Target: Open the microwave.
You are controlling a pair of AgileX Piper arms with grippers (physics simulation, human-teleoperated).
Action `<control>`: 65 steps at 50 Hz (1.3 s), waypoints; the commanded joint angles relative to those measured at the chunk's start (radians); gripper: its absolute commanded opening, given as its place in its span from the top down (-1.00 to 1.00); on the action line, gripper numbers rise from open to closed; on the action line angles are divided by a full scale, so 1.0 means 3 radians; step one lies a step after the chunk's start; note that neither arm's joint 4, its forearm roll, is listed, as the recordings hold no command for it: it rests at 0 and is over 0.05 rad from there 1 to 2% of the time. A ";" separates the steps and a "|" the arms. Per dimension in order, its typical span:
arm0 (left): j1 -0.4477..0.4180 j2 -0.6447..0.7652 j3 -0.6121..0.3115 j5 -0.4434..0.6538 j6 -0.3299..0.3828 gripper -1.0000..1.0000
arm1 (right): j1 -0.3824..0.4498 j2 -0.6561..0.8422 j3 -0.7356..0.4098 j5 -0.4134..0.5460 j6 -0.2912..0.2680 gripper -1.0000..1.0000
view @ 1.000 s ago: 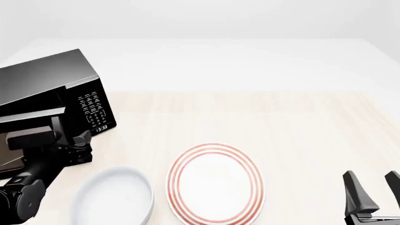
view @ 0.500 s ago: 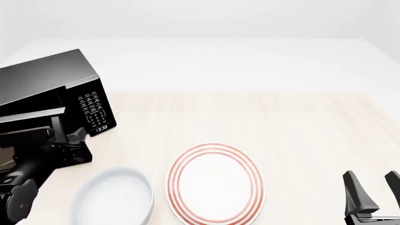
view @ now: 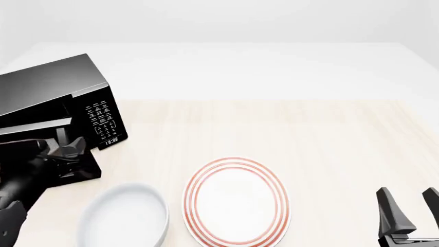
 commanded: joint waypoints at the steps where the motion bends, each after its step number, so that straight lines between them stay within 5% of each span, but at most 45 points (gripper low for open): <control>1: -0.0003 -0.0253 -0.0017 0.0204 0.0031 -1.00 | 0.0000 0.0000 0.0000 0.0000 0.0000 -1.00; 30: 0.0067 -0.0922 -0.0282 0.0974 0.0150 -1.00 | 0.0000 0.0000 0.0000 0.0000 0.0000 -1.00; 35: 0.0056 -0.0957 -0.0126 0.0798 0.0163 -1.00 | 0.0000 0.0000 0.0000 0.0000 0.0000 -1.00; 65: 0.0052 -0.1281 -0.0456 0.1345 0.0285 -1.00 | 0.0000 0.0000 0.0000 0.0000 0.0000 -1.00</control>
